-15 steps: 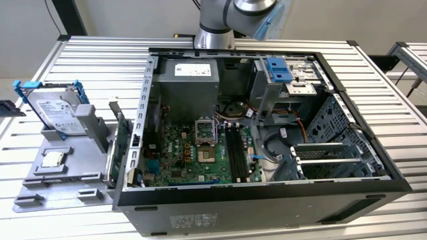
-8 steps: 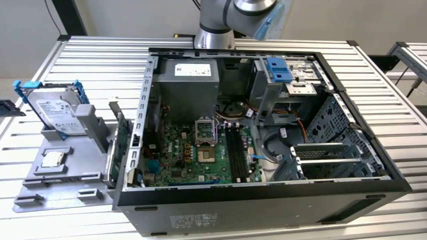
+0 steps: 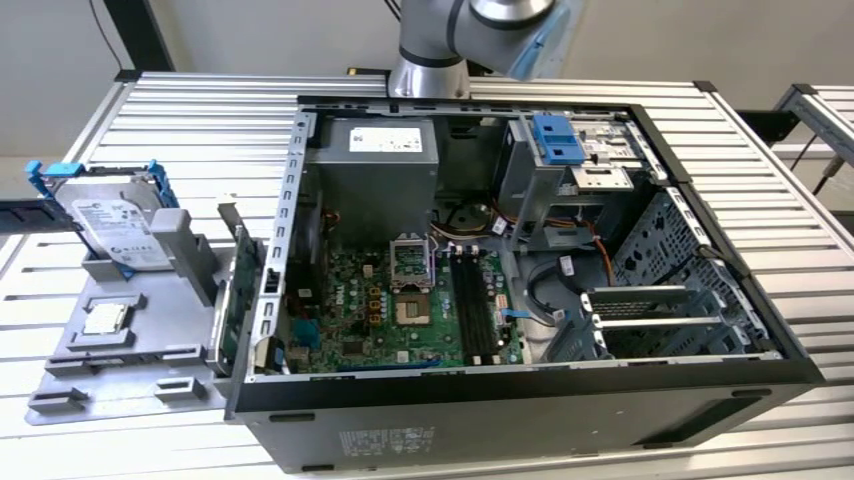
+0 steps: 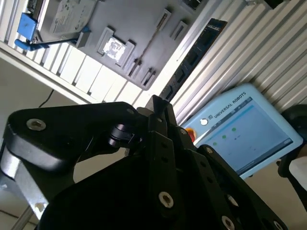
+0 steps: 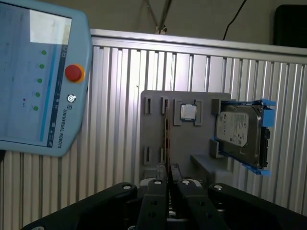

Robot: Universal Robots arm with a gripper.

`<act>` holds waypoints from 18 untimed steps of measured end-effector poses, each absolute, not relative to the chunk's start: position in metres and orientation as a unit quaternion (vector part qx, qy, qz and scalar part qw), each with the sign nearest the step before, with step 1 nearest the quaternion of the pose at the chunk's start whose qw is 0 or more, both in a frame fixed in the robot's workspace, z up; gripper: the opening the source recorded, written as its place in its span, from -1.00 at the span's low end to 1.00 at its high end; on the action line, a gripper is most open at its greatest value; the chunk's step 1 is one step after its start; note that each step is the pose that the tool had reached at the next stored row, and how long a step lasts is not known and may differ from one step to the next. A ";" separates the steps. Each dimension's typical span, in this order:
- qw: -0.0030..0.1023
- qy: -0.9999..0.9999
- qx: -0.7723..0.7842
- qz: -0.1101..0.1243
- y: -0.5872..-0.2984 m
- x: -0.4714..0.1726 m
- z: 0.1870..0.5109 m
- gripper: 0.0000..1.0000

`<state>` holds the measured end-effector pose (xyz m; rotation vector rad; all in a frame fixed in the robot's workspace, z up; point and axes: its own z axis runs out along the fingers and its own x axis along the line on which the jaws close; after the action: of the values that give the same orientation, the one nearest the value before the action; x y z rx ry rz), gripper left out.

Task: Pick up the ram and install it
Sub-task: 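Pick up the ram and move it above insertion slot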

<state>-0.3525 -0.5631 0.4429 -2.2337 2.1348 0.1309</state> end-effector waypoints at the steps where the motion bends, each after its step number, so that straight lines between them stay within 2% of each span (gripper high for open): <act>1: 0.025 0.690 -0.722 0.042 -0.563 -0.348 0.443 -1.00; 18: 0.025 0.690 -0.722 0.042 -0.563 -0.271 0.443 -1.00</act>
<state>-0.2705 -0.5631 0.4429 -2.2337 2.1347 0.1309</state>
